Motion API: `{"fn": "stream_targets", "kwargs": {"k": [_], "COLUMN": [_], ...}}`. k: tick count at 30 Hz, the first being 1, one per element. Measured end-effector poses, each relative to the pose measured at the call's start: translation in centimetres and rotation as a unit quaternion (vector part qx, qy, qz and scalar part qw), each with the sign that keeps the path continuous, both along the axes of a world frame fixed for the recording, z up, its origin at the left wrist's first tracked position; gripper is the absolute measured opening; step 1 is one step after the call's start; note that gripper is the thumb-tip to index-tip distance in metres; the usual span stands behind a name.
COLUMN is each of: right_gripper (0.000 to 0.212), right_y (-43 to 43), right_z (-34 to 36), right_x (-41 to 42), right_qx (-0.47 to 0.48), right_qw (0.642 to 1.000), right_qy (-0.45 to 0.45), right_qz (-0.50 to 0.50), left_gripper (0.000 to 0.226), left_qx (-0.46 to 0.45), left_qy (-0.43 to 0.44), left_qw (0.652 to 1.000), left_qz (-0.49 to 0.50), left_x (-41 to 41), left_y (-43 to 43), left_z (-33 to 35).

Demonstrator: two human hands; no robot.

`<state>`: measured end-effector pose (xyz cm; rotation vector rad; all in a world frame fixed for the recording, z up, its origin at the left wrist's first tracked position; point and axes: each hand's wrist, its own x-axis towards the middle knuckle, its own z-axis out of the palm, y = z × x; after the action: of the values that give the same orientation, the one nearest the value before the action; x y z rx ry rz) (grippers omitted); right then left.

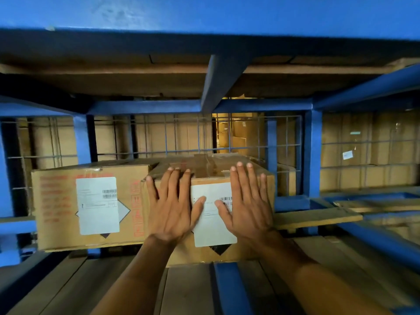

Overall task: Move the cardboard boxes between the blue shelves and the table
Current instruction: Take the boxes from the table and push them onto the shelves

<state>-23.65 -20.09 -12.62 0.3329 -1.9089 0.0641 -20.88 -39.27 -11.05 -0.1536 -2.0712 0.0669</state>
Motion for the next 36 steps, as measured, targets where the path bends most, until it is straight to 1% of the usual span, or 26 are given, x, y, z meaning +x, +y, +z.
{"fn": "stream_targets", "kwargs": {"k": [11,20,28,32,36], "right_gripper": [0.081,0.078,0.079,0.078,0.072], "right_y": [-1.0,-2.0,-1.9,-2.0,-1.9], "right_z": [0.0,0.2,-0.1,-0.5,-1.5], "right_x": [-6.3,-11.1,-12.7,-12.8,-13.2], "right_qx": [-0.006,-0.028,-0.028,-0.025,-0.017], "right_qw": [0.998,0.996,0.995,0.993,0.992], "right_qy": [0.063,0.086,0.098,0.109,0.123], "right_qz": [-0.027,-0.015,-0.019,-0.031,-0.016], "left_gripper": [0.070,0.068,0.072,0.071,0.073], "left_qx": [0.013,0.017,0.022,0.043,-0.004], "left_qy": [0.024,0.019,0.082,0.064,0.079], "left_qw": [1.000,1.000,0.996,0.997,0.997], "left_qz": [-0.014,-0.014,-0.008,-0.001,-0.014], "left_x": [-6.3,-10.7,-12.4,-12.5,-13.4], "left_y": [-0.9,-1.3,-1.0,-0.7,-2.0], "left_z": [0.1,0.3,-0.2,-3.0,-6.3]}}
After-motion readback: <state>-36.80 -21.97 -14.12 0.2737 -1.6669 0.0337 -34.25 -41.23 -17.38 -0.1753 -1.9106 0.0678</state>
